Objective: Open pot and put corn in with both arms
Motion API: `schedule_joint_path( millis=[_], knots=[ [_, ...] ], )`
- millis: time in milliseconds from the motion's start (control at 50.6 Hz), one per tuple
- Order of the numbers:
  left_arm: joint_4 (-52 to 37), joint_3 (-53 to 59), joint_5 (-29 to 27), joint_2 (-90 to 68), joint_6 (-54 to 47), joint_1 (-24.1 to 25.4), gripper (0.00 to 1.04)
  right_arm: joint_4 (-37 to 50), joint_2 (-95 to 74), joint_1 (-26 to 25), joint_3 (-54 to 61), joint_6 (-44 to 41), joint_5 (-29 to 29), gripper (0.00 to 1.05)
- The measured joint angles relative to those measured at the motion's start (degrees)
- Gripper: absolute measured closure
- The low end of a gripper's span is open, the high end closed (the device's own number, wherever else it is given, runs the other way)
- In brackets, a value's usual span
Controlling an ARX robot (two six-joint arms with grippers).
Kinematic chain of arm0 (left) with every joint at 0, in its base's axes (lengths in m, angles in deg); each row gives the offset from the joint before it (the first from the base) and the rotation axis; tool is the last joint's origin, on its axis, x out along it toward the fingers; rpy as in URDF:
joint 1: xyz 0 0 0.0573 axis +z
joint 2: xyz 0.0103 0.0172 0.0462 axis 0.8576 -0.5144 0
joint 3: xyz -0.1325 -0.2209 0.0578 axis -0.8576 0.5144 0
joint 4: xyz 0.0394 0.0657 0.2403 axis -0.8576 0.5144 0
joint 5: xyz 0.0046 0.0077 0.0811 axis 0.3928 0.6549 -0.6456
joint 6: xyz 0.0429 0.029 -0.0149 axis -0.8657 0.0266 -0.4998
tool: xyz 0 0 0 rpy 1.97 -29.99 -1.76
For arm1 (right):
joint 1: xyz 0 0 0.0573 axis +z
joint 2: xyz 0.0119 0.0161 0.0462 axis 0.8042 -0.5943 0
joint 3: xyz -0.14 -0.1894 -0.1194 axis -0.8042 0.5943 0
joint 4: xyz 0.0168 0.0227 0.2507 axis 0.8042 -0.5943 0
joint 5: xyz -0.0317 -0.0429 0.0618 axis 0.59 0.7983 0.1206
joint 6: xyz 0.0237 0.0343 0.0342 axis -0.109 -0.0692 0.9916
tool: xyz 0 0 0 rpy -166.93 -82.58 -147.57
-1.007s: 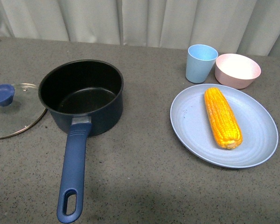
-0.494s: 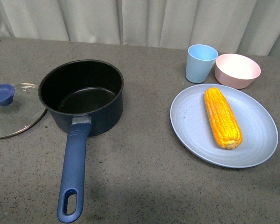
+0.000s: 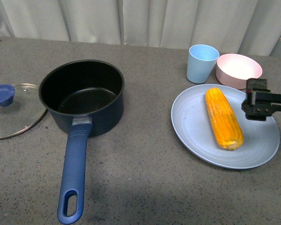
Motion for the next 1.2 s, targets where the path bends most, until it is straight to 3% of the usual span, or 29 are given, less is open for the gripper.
schedule_joint_path(
  millis=[691, 948, 1204],
  knots=[
    [0.0, 0.0, 0.0, 0.0, 0.0, 0.0, 0.07, -8.6, -13.3, 4.9, -12.1, 3.8, 0.0, 0.1],
    [0.0, 0.0, 0.0, 0.0, 0.0, 0.0, 0.07, -9.0, -13.5, 5.1, -12.9, 4.0, -0.3, 0.43],
    [0.0, 0.0, 0.0, 0.0, 0.0, 0.0, 0.07, -9.0, -13.5, 5.1, -13.0, 4.1, -1.3, 0.86]
  ],
)
